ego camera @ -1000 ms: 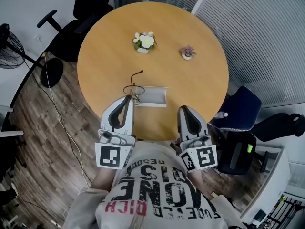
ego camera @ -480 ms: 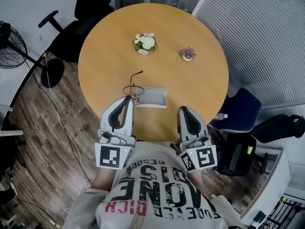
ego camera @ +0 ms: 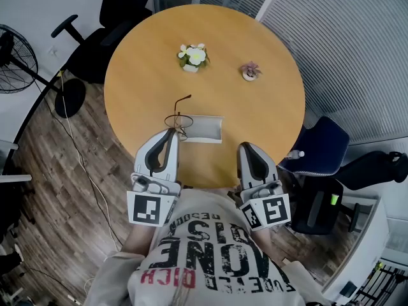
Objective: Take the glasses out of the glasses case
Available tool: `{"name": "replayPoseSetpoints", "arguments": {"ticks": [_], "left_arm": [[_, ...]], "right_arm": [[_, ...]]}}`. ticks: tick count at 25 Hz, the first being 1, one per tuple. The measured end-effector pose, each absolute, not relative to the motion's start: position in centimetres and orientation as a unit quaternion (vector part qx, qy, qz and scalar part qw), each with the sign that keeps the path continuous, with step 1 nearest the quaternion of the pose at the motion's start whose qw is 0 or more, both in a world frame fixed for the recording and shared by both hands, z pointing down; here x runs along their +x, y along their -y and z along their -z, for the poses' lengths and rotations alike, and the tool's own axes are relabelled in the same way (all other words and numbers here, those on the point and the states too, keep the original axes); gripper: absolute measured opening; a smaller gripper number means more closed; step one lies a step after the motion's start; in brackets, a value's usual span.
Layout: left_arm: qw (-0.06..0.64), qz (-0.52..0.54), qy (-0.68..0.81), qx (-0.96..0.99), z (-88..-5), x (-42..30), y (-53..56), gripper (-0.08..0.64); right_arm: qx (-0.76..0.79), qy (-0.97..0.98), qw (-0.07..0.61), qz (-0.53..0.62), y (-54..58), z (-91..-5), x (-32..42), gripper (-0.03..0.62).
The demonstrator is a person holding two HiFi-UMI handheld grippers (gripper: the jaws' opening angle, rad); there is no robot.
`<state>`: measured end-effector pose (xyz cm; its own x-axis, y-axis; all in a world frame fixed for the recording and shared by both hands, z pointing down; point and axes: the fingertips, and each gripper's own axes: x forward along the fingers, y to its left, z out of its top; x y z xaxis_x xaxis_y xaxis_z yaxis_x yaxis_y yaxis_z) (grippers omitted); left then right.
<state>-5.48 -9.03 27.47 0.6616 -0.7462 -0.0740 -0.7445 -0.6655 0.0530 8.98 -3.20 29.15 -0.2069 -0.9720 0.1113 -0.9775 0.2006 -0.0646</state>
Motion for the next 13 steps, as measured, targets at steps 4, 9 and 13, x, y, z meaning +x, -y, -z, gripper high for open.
{"name": "replayPoseSetpoints", "arguments": {"ticks": [4,9,13], "left_arm": [[0.008,0.044,0.407,0.913,-27.48,-5.26,8.83,0.018],[0.007,0.044,0.403,0.914,-27.35,-4.9,8.74,0.018],[0.008,0.041,0.4,0.916,-27.54,-4.53,8.78,0.018]], "right_arm": [[0.629,0.775,0.022,-0.058,3.03,-29.13,9.09,0.026],[0.629,0.775,0.022,-0.058,2.89,-29.06,9.26,0.026],[0.628,0.775,0.02,-0.057,2.94,-29.05,9.49,0.026]]}}
